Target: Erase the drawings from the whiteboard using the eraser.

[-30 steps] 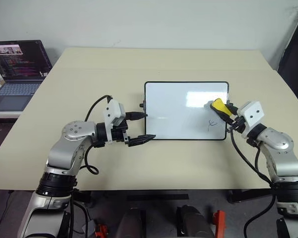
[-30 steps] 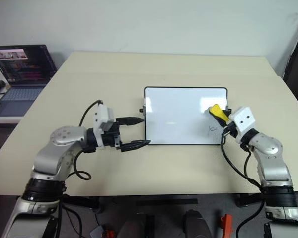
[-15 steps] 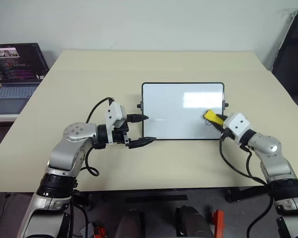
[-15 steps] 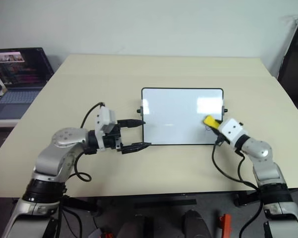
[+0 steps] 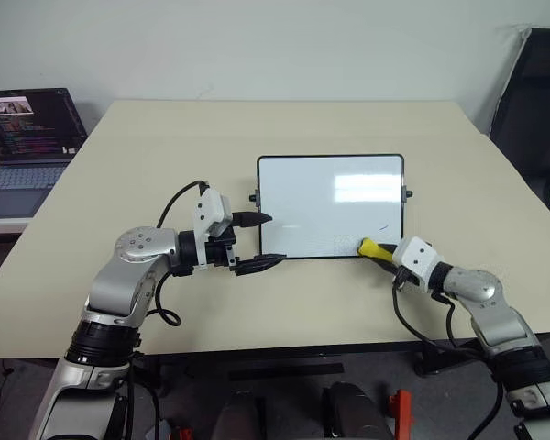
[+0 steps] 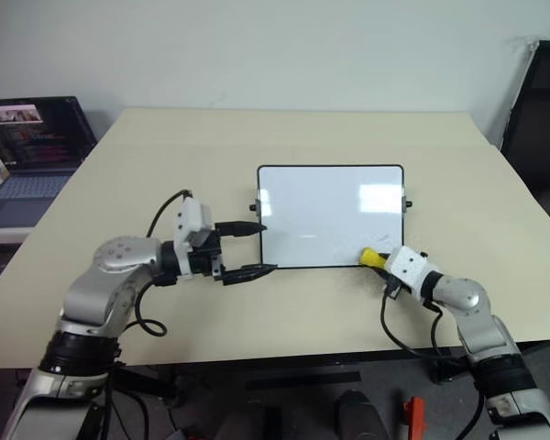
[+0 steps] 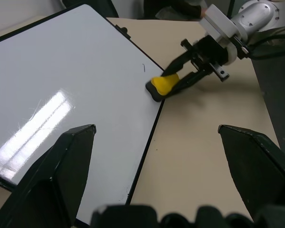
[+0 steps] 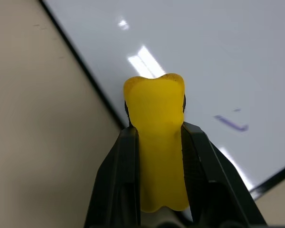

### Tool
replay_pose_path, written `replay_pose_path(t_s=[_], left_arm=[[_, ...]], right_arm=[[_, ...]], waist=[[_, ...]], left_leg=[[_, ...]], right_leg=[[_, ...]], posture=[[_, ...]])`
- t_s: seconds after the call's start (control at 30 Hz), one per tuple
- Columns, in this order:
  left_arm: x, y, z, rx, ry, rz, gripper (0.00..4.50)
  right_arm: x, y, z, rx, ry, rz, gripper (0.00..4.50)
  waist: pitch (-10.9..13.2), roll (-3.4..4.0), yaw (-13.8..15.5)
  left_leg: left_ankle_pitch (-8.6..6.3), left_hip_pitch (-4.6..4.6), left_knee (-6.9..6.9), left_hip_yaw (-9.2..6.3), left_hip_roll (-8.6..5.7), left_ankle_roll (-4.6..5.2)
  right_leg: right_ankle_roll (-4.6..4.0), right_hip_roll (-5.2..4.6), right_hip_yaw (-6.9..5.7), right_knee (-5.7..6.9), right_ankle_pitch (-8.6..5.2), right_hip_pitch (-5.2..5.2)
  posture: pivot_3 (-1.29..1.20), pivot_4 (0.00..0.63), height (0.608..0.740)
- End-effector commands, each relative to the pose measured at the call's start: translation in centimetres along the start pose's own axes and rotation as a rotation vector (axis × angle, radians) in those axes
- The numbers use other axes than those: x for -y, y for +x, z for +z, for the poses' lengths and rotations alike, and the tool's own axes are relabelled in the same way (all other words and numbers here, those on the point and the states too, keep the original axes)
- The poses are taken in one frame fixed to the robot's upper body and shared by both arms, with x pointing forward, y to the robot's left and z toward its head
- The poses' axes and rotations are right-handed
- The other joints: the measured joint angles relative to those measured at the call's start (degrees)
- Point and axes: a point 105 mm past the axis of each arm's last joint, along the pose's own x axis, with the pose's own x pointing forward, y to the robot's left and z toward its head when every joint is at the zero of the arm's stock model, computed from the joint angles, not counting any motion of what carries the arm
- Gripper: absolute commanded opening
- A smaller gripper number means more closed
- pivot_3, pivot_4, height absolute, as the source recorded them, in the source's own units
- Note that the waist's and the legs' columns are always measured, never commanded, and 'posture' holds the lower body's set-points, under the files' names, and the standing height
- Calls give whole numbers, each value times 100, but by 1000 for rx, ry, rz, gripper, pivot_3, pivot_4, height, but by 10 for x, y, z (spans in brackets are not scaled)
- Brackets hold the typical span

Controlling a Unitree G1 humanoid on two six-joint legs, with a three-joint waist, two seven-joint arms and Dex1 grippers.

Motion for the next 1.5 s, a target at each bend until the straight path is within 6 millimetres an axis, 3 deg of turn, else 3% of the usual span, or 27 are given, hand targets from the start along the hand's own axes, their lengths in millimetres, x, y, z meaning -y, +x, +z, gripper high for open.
replay_pose_path(t_s=[0.03, 0.2, 0.37, 0.6, 0.73, 0.8, 0.9, 0.97, 1.03, 1.07, 1.13, 1.23, 1.3, 1.4, 1.5], left_arm=[[-3, 2, 12, 27, 54, -1, 4500], [-4, 3, 11, 31, 58, 6, 4500], [-4, 2, 9, 27, 53, 6, 4500], [-3, 3, 8, 24, 46, -1, 4500], [-3, 5, 8, 28, 47, -6, 4500], [-3, 6, 10, 32, 51, -12, 4500], [-3, 8, 13, 45, 55, -21, 4500], [-2, 11, 20, 70, 58, -32, 4500], [3, 20, 27, 113, 56, -65, 4500], [9, 27, 30, 137, 55, -94, 4500], [18, 39, 32, 163, 49, -128, 4500], [29, 53, 32, 177, 47, -170, 4500], [36, 60, 34, 195, 40, -195, 4500], [42, 67, 36, 207, 34, -219, 4500], [44, 68, 36, 209, 32, -228, 4500]], right_arm=[[48, -13, -26, -142, -35, -213, 832], [51, -15, -37, -186, -50, -227, 822], [32, -9, -30, -136, -33, -164, 805], [-36, -3, -8, -49, 58, 155, 804], [-54, -5, -7, -66, 70, 225, 795], [-42, -6, -4, -56, 83, 183, 783], [-9, -14, 14, 20, 138, 74, 781], [32, -32, 41, 153, 257, -52, 778], [87, -65, 55, 256, 375, -243, 776], [113, -85, 50, 259, 418, -357, 776], [142, -112, 27, 194, 474, -532, 775], [159, -132, -20, -7, 540, -716, 775], [155, -132, -42, -109, 583, -734, 775], [141, -123, -66, -237, 635, -679, 760], [131, -113, -77, -307, 647, -605, 743]], waist=[[0, 0, 3], [-6, -9, 8], [-9, -14, 8], [-9, -14, -34], [-9, -14, -30], [-9, -14, -11], [-6, -12, 5], [9, 4, 21], [26, 28, 54], [31, 37, 87], [33, 42, 163], [18, 18, 231], [18, 18, 220], [26, 40, 146], [27, 57, 73]], left_leg=[[1, 0, 2, 0, -1, 2], [3, 0, -1, 0, -2, 4], [3, -3, -1, 0, -2, 4], [2, -2, -7, -1, 4, 4], [2, -2, -7, -1, 6, 4], [2, -6, -7, -2, 6, 4], [2, -33, -7, -3, 6, 4], [2, -49, -7, -2, 4, 4], [2, -69, -7, -3, 1, 4], [2, -85, -6, -5, -2, 4], [2, -123, -2, -4, -9, 4], [1, -140, -8, -13, -7, 4], [-1, -139, -12, -8, -5, 5], [-2, -150, -15, 9, -7, 5], [-2, -144, -17, 16, -7, 5]], right_leg=[[1, -1, 1, -1, 3, 1], [-1, -2, 1, -6, 3, 3], [1, -1, 3, -8, 3, 3], [-2, 3, 3, -7, 1, -1], [-4, 5, 2, -6, 0, -4], [-4, 5, -1, -9, -1, -6], [-6, 5, -3, -6, -1, -33], [12, 4, -2, -5, 10, -47], [19, 0, -2, -7, 27, -59], [16, -2, -5, -8, 32, -69], [20, -9, -6, -10, 38, -102], [12, -8, -24, -15, 35, -116], [7, -6, -19, -16, 29, -117], [8, -7, -1, -9, 29, -143], [9, -4, 11, -4, 29, -145]], posture=[[0, 150, 740], [0, 150, 740], [0, 150, 740], [0, 150, 740], [0, 150, 740], [0, 150, 740], [0, 150, 740], [0, 150, 740], [0, 150, 740], [0, 150, 740], [0, 150, 740], [0, 150, 740], [0, 150, 740], [0, 150, 740], [0, 150, 740]])
